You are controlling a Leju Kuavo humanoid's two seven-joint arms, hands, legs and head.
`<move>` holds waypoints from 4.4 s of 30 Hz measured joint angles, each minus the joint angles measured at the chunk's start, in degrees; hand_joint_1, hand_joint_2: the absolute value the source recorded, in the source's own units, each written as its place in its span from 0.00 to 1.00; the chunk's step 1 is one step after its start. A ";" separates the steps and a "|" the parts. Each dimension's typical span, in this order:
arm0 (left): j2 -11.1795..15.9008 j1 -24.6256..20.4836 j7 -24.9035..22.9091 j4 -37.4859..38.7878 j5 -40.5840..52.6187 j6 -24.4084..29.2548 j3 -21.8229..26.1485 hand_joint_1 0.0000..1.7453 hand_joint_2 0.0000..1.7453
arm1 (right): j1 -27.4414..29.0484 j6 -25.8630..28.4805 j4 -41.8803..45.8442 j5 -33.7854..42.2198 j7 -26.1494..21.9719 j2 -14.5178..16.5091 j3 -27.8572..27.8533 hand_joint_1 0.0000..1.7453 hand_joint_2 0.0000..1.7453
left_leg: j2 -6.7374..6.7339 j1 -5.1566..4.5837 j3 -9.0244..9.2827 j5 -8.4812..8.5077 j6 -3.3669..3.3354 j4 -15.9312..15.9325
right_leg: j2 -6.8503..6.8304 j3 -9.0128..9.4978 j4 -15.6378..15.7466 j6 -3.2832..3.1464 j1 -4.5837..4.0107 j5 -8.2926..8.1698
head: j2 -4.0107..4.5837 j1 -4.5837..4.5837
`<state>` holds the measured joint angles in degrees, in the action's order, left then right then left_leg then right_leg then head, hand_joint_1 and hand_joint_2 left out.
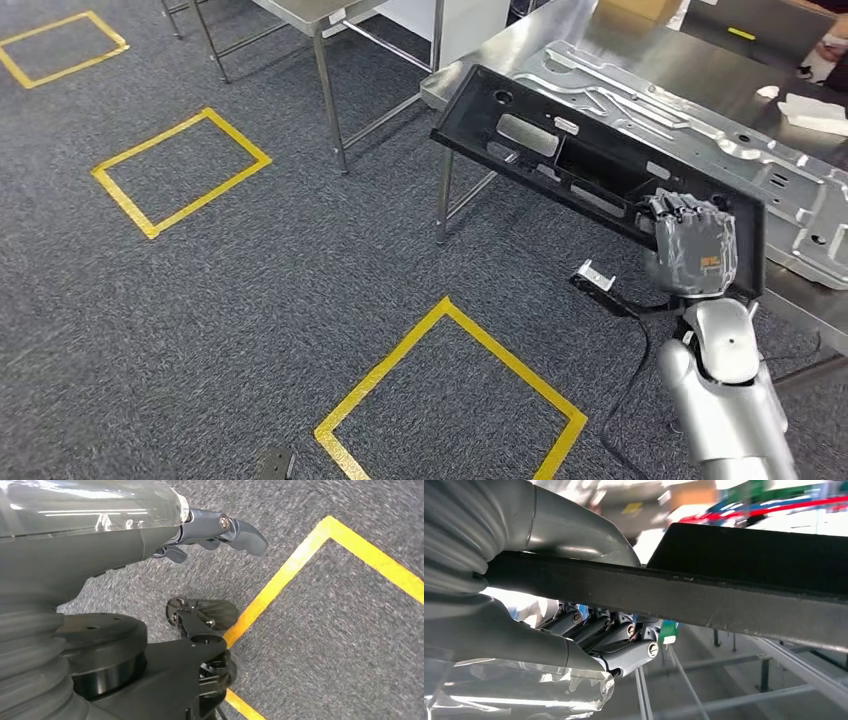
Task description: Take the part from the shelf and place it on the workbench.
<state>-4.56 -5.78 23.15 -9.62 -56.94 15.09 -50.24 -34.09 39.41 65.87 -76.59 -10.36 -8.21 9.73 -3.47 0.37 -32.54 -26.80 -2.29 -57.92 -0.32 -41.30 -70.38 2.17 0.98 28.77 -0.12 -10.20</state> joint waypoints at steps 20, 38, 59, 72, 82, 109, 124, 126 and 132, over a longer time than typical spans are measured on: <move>0.10 0.64 2.14 0.00 -1.81 -0.28 -0.12 0.00 1.00 | -18.47 -0.77 -26.46 5.80 -1.50 -4.12 4.83 1.00 1.00 | 8.38 0.61 -2.09 0.08 1.77 -2.45 | 7.67 4.61 11.34 -0.88 0.04 -4.39 | 0.00 -0.03; 0.28 -0.36 0.22 0.00 0.14 -1.79 -1.40 0.00 1.00 | -9.53 -0.50 -26.32 16.31 -5.92 -4.03 5.07 1.00 1.00 | 2.31 -0.32 -1.48 0.28 0.31 -0.91 | -0.11 5.01 12.37 -0.15 -0.18 -4.81 | -0.01 0.01; 0.87 0.24 -0.19 0.00 -0.91 -2.61 -1.40 0.00 1.00 | -22.17 -4.98 -28.09 6.32 -0.21 -4.64 8.19 1.00 1.00 | 2.21 -0.29 -1.26 1.01 1.55 -0.11 | 0.03 4.76 12.22 -0.83 -0.25 -5.06 | -0.01 0.02; 0.98 0.52 -0.93 0.00 -1.97 -3.77 -1.40 0.00 1.00 | -31.45 -9.37 -31.74 4.62 0.89 -4.78 12.68 1.00 1.00 | 2.21 -0.30 -1.34 0.99 1.53 -0.19 | 0.02 4.73 12.23 -0.79 -0.25 -5.08 | -0.01 0.02; 1.09 0.52 -2.20 0.00 -1.92 -6.15 -1.40 0.00 1.00 | -31.35 -8.04 -33.81 5.43 0.70 -4.86 13.94 1.00 1.00 | 2.08 -0.30 -0.65 0.55 0.23 1.18 | 0.06 4.99 11.78 -0.02 0.01 -6.14 | 0.00 0.01; 1.42 1.41 -1.75 0.23 -2.99 -3.61 -1.44 0.00 1.00 | -25.30 -13.47 -31.45 14.58 -3.17 -7.27 14.89 1.00 1.00 | 4.50 -2.26 -8.38 1.15 -1.76 -3.18 | 2.37 11.87 12.98 -2.96 -1.79 0.36 | 0.00 -0.02; 1.11 1.80 -1.48 0.33 -4.34 -4.18 -1.26 0.00 1.00 | -26.35 -11.10 -33.68 15.31 -3.65 -6.74 15.16 1.00 1.00 | 5.58 -1.87 -5.16 4.26 -1.07 -1.07 | 0.60 4.66 8.73 0.38 -0.04 -2.37 | -0.01 0.02; 1.19 1.82 -1.51 0.33 -4.88 -4.79 -1.18 0.00 1.00 | -26.47 -10.82 -33.68 15.36 -3.60 -6.77 15.19 1.00 1.00 | 5.62 -1.99 -5.27 3.87 -0.82 -1.47 | 0.68 5.35 10.70 -0.25 -0.20 -2.76 | 0.00 0.02; 1.53 1.80 -1.98 0.33 -7.16 -6.18 0.42 0.00 1.00 | -27.51 -10.98 -33.68 15.77 -3.30 -6.78 15.23 1.00 1.00 | 5.31 -1.94 -5.05 3.80 -0.75 -1.16 | 1.09 5.41 10.95 -0.96 -0.27 -2.84 | -0.01 0.02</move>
<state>-3.03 -3.98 21.17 -9.29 -64.10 8.91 -49.82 -61.59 28.43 32.20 -60.82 -13.67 -14.99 24.96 1.84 -1.57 -37.59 -23.01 -3.04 -59.08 0.77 -35.89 -59.43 1.21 0.71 25.93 -0.13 -10.19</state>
